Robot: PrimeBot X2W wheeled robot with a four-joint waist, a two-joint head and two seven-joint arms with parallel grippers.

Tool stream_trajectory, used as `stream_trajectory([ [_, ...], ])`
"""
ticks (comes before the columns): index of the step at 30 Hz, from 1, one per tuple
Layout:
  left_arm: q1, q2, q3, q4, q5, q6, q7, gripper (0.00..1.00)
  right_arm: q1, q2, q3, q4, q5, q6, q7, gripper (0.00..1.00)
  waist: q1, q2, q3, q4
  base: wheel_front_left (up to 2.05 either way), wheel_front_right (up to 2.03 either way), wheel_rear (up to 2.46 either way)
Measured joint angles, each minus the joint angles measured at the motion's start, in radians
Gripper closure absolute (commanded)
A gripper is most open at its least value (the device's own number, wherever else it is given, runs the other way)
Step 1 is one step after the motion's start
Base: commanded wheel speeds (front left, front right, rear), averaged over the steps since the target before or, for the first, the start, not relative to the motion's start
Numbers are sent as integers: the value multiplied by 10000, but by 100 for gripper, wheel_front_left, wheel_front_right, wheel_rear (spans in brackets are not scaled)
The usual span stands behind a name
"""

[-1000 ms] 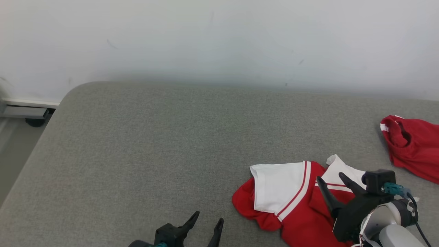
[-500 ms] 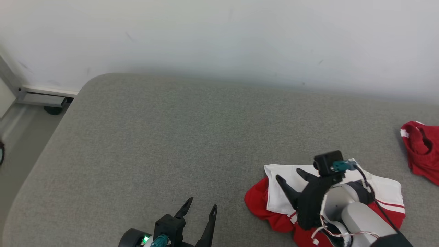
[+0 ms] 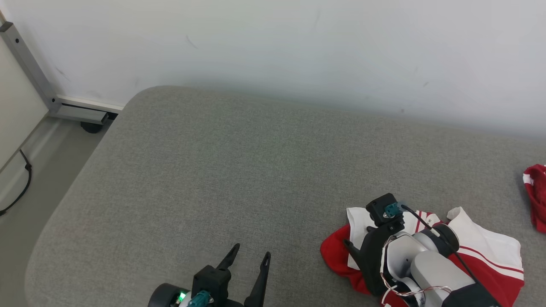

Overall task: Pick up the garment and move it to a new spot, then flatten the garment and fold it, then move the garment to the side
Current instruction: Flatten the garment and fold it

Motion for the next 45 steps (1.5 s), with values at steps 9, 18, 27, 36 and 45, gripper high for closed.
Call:
stream_trajectory([
  [9, 123, -4, 414, 105, -134, 88, -198, 0, -469, 203, -84, -59, -86, 4, -500, 100, 0, 0, -65, -110, 0, 0, 0],
  [18, 277, 2, 462, 115, -173, 92, -290, 0, -438, 88, -255, 2, 44, 79, -685, 51, 0, 0, -94, -743, 0, 0, 0],
  [27, 169, -10, -132, 127, -309, 100, -288, 0, -596, 186, -48, 677, 324, 280, 472, 0, 0, 0, -70, -569, 0, 0, 0],
  [36, -32, -8, -420, 169, -694, 140, -288, 0, -988, 217, 347, 1333, 234, 339, 1557, 17, 0, 0, 8, 15, 0, 0, 0],
  [45, 14, -6, 33, 297, -746, 178, -424, 0, -1418, 253, 351, 1175, 163, 543, 1202, 100, 0, 0, 73, 80, 0, 0, 0],
])
